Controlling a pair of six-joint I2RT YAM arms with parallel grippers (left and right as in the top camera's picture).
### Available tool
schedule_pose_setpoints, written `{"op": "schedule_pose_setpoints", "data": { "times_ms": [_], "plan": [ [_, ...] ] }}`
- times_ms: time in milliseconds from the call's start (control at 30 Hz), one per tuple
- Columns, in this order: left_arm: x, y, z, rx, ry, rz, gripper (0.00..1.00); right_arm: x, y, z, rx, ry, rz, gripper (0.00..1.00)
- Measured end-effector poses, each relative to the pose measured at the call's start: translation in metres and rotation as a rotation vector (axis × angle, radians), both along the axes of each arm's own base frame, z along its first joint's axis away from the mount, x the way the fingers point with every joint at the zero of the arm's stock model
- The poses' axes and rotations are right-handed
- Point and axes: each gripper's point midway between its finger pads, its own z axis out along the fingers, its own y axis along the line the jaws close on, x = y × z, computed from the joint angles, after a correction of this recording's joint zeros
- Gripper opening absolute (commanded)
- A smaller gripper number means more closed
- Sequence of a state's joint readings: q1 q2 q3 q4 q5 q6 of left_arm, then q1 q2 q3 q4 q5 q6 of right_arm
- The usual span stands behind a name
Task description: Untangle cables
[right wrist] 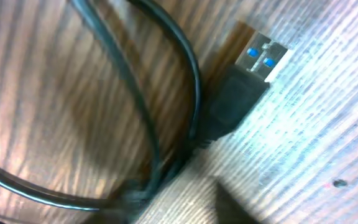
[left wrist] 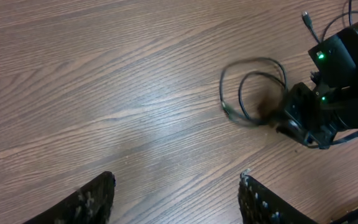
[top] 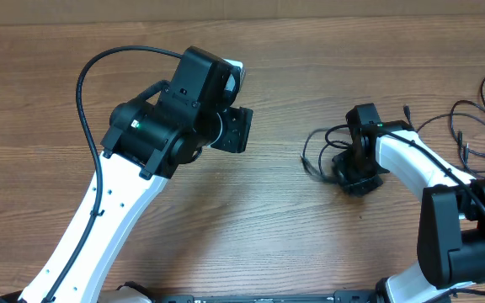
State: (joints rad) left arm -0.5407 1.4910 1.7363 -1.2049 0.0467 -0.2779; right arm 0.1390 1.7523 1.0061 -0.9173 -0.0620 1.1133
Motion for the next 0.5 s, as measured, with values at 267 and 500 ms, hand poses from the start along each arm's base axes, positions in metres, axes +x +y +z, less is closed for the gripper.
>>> {"op": "schedule_pose_setpoints", "data": {
  "times_ms": [267,500],
  "plan": [
    [0.000,0.000,0.000,0.000,0.000,0.000,0.63,0.003,0.001,0.014,0.008,0.005,0.166,0.04],
    [0.000,0.000,0.000,0.000,-0.001,0.000,0.64,0.057,0.011,0.087,0.003,-0.174,0.442,0.08]
  ]
}}
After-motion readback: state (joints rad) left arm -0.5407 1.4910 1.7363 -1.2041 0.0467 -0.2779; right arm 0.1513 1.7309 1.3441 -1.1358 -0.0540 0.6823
